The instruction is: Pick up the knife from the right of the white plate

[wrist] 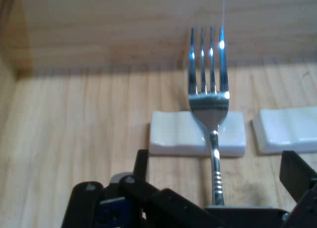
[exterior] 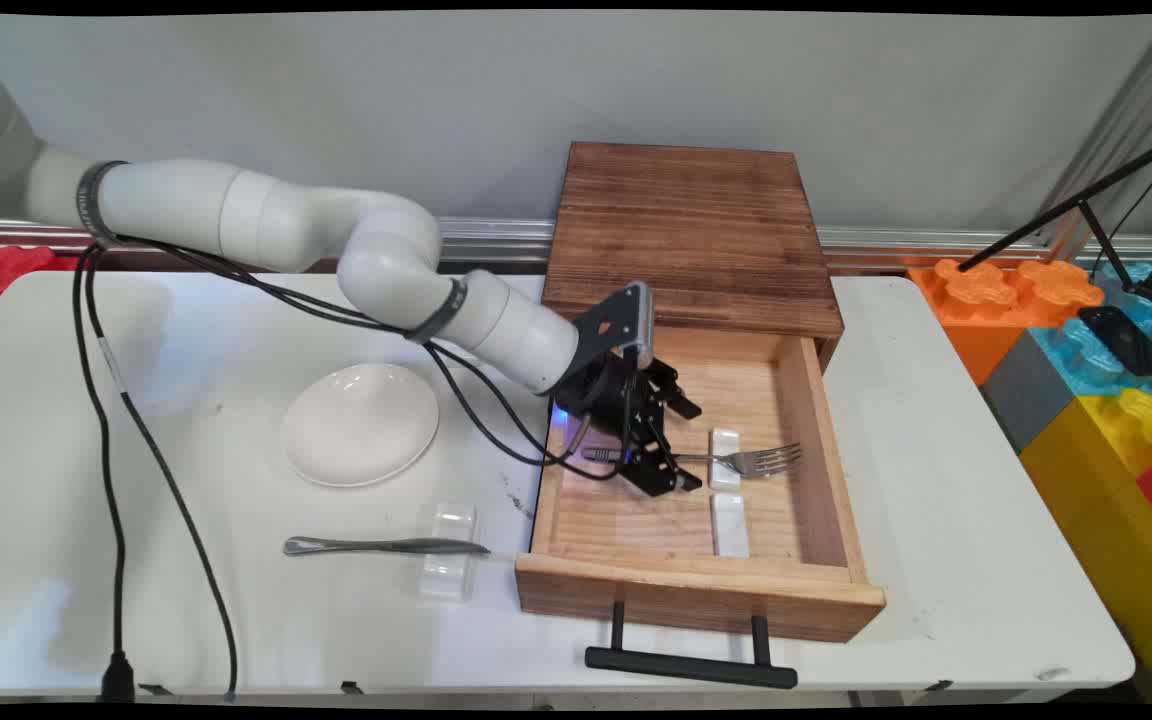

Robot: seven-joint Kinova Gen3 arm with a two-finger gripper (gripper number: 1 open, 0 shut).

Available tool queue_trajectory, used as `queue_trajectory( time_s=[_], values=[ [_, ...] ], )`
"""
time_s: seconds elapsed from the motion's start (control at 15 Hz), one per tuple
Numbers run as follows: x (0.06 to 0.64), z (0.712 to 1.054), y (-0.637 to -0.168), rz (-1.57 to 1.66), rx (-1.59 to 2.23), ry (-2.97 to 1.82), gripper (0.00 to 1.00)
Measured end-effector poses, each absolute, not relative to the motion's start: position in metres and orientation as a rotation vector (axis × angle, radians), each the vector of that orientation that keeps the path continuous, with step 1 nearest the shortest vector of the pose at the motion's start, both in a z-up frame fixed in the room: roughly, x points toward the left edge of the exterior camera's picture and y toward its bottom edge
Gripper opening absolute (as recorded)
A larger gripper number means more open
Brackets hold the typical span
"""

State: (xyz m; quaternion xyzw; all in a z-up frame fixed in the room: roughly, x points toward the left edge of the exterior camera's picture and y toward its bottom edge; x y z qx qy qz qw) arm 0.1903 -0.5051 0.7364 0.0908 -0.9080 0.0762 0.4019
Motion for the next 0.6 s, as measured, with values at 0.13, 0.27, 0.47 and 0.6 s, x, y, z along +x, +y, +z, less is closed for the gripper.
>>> queue_trajectory(
  time_s=[0.13,0.27,0.47,0.6],
  values=[
    [0.192,0.750,-0.506,0.191,0.241,-2.290,1.00],
    [0.194,0.766,-0.507,0.189,0.260,-2.287,1.00],
    [0.197,0.796,-0.505,0.178,0.294,-2.294,1.00],
    [0.199,0.818,-0.502,0.164,0.318,-2.305,1.00]
  ],
)
